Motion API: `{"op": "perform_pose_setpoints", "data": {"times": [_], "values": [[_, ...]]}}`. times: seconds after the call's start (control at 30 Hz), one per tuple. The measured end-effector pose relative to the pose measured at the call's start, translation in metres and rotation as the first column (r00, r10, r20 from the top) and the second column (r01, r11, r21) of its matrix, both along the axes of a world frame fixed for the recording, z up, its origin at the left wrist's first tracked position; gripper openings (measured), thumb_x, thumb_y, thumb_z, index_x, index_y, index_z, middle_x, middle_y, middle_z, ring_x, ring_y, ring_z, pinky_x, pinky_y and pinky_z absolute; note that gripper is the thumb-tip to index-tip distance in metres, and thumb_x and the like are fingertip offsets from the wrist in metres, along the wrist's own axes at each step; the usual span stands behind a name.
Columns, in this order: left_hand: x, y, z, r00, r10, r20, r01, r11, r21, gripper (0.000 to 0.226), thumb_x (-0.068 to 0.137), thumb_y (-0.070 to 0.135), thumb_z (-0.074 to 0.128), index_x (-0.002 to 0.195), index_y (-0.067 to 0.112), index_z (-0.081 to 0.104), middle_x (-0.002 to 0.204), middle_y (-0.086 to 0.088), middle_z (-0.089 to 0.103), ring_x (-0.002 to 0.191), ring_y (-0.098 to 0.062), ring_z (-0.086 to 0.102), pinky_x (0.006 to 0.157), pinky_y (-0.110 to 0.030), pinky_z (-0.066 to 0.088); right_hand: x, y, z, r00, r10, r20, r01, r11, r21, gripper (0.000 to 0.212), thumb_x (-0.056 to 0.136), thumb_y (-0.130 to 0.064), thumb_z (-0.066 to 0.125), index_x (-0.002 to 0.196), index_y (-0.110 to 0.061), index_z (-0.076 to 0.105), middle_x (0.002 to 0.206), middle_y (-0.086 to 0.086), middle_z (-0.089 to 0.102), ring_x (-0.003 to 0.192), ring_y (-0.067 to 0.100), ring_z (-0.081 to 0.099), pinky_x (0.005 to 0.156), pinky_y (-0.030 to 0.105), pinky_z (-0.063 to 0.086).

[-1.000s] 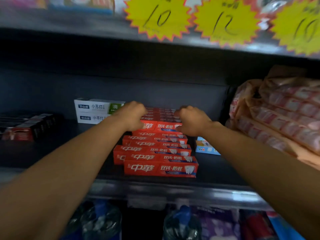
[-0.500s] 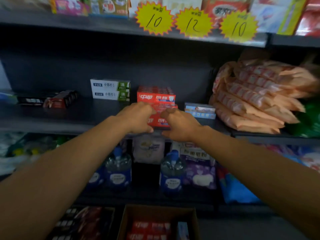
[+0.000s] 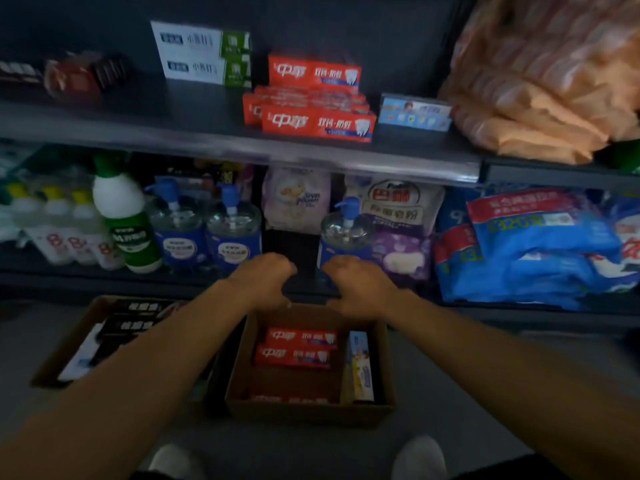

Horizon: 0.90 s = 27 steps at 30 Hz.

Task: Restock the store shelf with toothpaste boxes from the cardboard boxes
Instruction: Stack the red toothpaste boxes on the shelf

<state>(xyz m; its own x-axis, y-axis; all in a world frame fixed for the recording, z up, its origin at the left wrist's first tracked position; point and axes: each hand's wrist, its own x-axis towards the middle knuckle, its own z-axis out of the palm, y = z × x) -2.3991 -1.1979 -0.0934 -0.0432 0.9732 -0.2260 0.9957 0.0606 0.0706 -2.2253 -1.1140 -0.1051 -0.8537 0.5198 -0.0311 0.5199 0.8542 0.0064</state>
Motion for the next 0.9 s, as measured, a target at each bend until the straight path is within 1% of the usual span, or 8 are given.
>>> {"op": "perform_pose_setpoints", "data": {"times": [0.07, 0.13, 0.17, 0.33, 0.47, 0.6, 0.73, 0.9], "values": [[-0.002, 0.003, -0.033, 0.999, 0.019, 0.044, -0.016, 0.998, -0.059, 0.050, 0.079, 0.037, 0.072, 0.122, 0.017, 0.058, 0.126, -0.005, 0.054, 0.113, -0.022, 0.053, 0.091, -0.038, 0.049, -0.002, 0.003, -0.035, 0.999, -0.016, 0.035, 0.018, 0.997, -0.077, 0.047, 0.084, -0.035, 0.063, 0.122, -0.012, 0.048, 0.123, 0.008, 0.051, 0.113, 0.027, 0.049, 0.083, 0.039, 0.049], [-0.006, 0.007, -0.064, 0.996, 0.044, 0.084, -0.034, 0.993, -0.110, 0.034, 0.080, 0.031, 0.069, 0.111, 0.020, 0.060, 0.120, -0.005, 0.057, 0.106, -0.021, 0.057, 0.084, -0.035, 0.049, -0.005, 0.006, -0.068, 0.998, -0.022, 0.065, 0.032, 0.987, -0.158, 0.053, 0.084, -0.037, 0.064, 0.128, -0.014, 0.046, 0.126, 0.008, 0.049, 0.117, 0.025, 0.047, 0.089, 0.039, 0.047], [-0.007, 0.009, -0.079, 0.994, 0.051, 0.100, -0.038, 0.990, -0.133, 0.033, 0.081, 0.029, 0.068, 0.111, 0.020, 0.060, 0.119, -0.005, 0.058, 0.105, -0.021, 0.057, 0.084, -0.034, 0.049, -0.007, 0.008, -0.084, 0.997, -0.016, 0.072, 0.029, 0.980, -0.196, 0.057, 0.083, -0.039, 0.065, 0.131, -0.015, 0.045, 0.128, 0.008, 0.049, 0.119, 0.024, 0.046, 0.092, 0.039, 0.044], [-0.018, 0.022, -0.144, 0.981, 0.109, 0.163, -0.070, 0.971, -0.230, 0.042, 0.082, 0.028, 0.068, 0.122, 0.020, 0.059, 0.124, -0.005, 0.059, 0.111, -0.022, 0.058, 0.093, -0.035, 0.049, -0.017, 0.020, -0.163, 0.987, -0.028, 0.157, 0.073, 0.955, -0.288, 0.068, 0.083, -0.039, 0.067, 0.140, -0.015, 0.039, 0.138, 0.009, 0.045, 0.125, 0.026, 0.044, 0.102, 0.040, 0.042], [-0.025, 0.030, -0.182, 0.974, 0.148, 0.172, -0.098, 0.958, -0.271, 0.050, 0.083, 0.032, 0.068, 0.128, 0.019, 0.053, 0.131, -0.007, 0.053, 0.118, -0.024, 0.053, 0.098, -0.035, 0.045, -0.027, 0.024, -0.214, 0.969, -0.035, 0.244, 0.119, 0.933, -0.338, 0.070, 0.086, -0.034, 0.065, 0.146, -0.018, 0.032, 0.145, 0.009, 0.038, 0.131, 0.027, 0.038, 0.106, 0.041, 0.035], [-0.032, 0.036, -0.208, 0.964, 0.173, 0.204, -0.102, 0.942, -0.320, 0.056, 0.082, 0.036, 0.069, 0.132, 0.020, 0.050, 0.135, -0.006, 0.051, 0.121, -0.024, 0.052, 0.102, -0.037, 0.044, -0.039, 0.025, -0.249, 0.950, -0.038, 0.308, 0.156, 0.917, -0.367, 0.069, 0.087, -0.029, 0.064, 0.145, -0.014, 0.029, 0.147, 0.012, 0.034, 0.131, 0.029, 0.037, 0.104, 0.044, 0.037], [-0.040, 0.040, -0.225, 0.958, 0.183, 0.220, -0.101, 0.936, -0.337, 0.061, 0.079, 0.038, 0.071, 0.134, 0.023, 0.048, 0.136, -0.004, 0.050, 0.123, -0.022, 0.050, 0.103, -0.035, 0.042, -0.048, 0.026, -0.273, 0.956, -0.063, 0.285, 0.173, 0.910, -0.377, 0.064, 0.089, -0.039, 0.059, 0.142, -0.014, 0.032, 0.146, 0.013, 0.032, 0.132, 0.029, 0.035, 0.101, 0.044, 0.038], [-0.051, 0.047, -0.234, 0.964, 0.155, 0.218, -0.078, 0.943, -0.324, 0.059, 0.080, 0.039, 0.070, 0.133, 0.021, 0.050, 0.135, -0.005, 0.051, 0.122, -0.022, 0.050, 0.102, -0.032, 0.041, -0.052, 0.020, -0.284, 0.967, -0.055, 0.248, 0.136, 0.937, -0.322, 0.064, 0.091, -0.039, 0.058, 0.141, -0.008, 0.034, 0.142, 0.017, 0.037, 0.130, 0.031, 0.036, 0.104, 0.044, 0.035]]}}
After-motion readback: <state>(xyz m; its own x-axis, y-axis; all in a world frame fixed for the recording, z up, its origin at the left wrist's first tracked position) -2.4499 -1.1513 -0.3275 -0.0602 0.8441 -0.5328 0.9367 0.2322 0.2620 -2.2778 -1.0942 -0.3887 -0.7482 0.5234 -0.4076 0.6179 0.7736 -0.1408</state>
